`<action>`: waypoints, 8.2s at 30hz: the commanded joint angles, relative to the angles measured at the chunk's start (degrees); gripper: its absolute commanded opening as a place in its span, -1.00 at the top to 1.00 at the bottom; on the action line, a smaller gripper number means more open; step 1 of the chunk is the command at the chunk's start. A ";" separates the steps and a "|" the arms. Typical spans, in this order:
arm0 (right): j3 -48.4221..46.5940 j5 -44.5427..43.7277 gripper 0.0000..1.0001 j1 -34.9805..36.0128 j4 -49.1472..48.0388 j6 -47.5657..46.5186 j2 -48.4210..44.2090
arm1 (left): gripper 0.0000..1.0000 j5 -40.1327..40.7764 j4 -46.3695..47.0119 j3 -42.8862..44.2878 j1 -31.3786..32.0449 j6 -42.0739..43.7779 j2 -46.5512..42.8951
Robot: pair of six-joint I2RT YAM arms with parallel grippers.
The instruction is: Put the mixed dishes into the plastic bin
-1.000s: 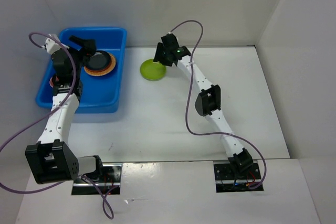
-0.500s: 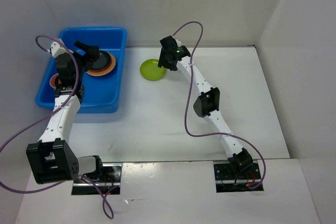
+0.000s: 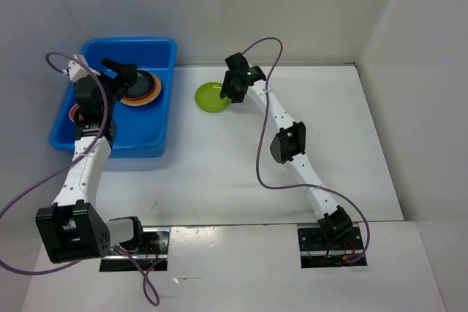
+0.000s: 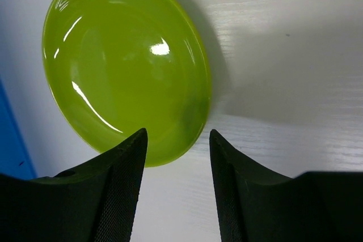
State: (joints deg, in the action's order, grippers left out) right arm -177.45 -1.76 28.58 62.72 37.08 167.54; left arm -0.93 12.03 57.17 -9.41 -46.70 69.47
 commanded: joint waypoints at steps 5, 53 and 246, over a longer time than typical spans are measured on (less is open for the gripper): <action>-2.38 3.96 -0.06 -1.33 -1.63 1.86 2.96 | -1.00 -0.83 2.91 -0.30 -0.52 0.20 -2.50; -2.38 -33.54 1.00 15.09 8.47 -11.15 -40.01 | -1.00 -54.44 14.60 9.00 -0.52 -2.08 6.37; 117.06 -28.13 -1.00 -6.61 -55.07 -8.52 -101.27 | -1.00 -18.75 -33.65 3.48 14.42 37.38 -17.00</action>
State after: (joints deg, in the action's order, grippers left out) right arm -57.76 -30.26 23.35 8.36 30.55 68.69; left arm -19.22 -24.14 61.43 4.64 -10.76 53.65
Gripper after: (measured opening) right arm 0.999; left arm 1.001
